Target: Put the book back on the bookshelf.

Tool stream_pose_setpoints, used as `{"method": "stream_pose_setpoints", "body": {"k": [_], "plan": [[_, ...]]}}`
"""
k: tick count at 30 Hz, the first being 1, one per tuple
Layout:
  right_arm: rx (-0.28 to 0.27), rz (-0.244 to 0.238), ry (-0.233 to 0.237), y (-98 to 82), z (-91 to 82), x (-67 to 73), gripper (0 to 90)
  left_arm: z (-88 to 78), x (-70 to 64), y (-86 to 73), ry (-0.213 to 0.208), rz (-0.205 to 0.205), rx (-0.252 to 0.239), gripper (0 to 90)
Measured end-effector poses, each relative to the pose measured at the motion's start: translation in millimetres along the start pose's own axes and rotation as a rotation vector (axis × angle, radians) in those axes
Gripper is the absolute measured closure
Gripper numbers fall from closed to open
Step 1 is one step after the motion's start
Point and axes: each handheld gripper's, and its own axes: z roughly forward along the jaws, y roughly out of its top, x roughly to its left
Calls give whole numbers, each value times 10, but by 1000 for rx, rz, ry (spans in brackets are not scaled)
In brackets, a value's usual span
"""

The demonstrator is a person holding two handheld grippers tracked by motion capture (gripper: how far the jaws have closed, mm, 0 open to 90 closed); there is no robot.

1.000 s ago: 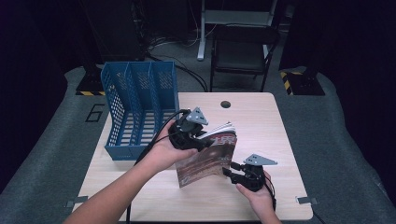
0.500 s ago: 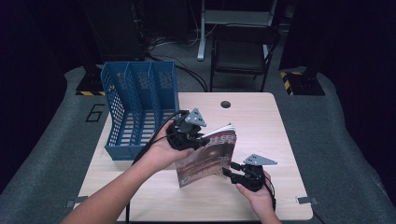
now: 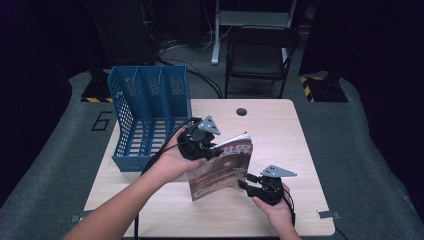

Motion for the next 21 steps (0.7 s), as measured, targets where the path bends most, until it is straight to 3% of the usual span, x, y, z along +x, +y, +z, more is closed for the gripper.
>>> {"method": "stream_pose_setpoints", "body": {"k": [12, 15, 21], "plan": [[1, 5, 13, -1, 1, 2, 532, 1, 19, 56, -17, -5, 54, 832], [1, 0, 12, -2, 1, -3, 531, 0, 0, 89, -16, 15, 87, 831], [1, 1, 14, -1, 2, -2, 530, 5, 12, 82, -11, 9, 81, 829]]}}
